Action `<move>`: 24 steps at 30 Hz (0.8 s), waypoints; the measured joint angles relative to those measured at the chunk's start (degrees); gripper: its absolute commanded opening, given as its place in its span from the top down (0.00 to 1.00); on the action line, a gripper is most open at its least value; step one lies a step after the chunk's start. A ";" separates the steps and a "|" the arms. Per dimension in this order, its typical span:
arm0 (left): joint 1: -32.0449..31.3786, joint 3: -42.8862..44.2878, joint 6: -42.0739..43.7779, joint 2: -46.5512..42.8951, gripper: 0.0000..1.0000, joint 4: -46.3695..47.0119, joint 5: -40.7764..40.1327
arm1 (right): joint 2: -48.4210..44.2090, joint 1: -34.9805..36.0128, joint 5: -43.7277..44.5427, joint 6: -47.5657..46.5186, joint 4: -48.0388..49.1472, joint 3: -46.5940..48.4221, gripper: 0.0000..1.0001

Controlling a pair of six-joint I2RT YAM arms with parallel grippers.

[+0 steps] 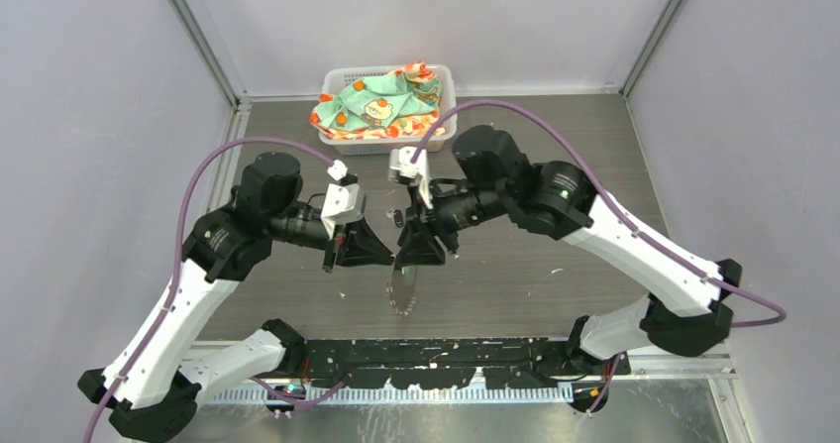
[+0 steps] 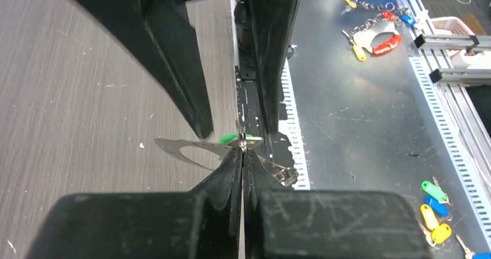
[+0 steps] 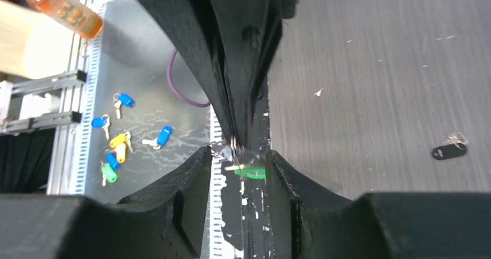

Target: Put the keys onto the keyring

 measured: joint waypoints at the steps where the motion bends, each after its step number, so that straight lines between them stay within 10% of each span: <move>1: 0.00 -1.70 -2.25 -1.38 1.00 2.86 -0.31 | -1.90 -0.37 0.59 1.09 2.03 -2.21 0.51; 11: 0.00 -9.84 -20.15 -8.70 1.00 25.14 -4.33 | -21.46 -4.00 4.39 10.56 19.23 -18.10 0.46; 24: 0.00 -11.58 -31.08 -8.98 1.00 39.19 -9.97 | -22.38 -3.98 8.17 18.05 31.26 -29.09 0.50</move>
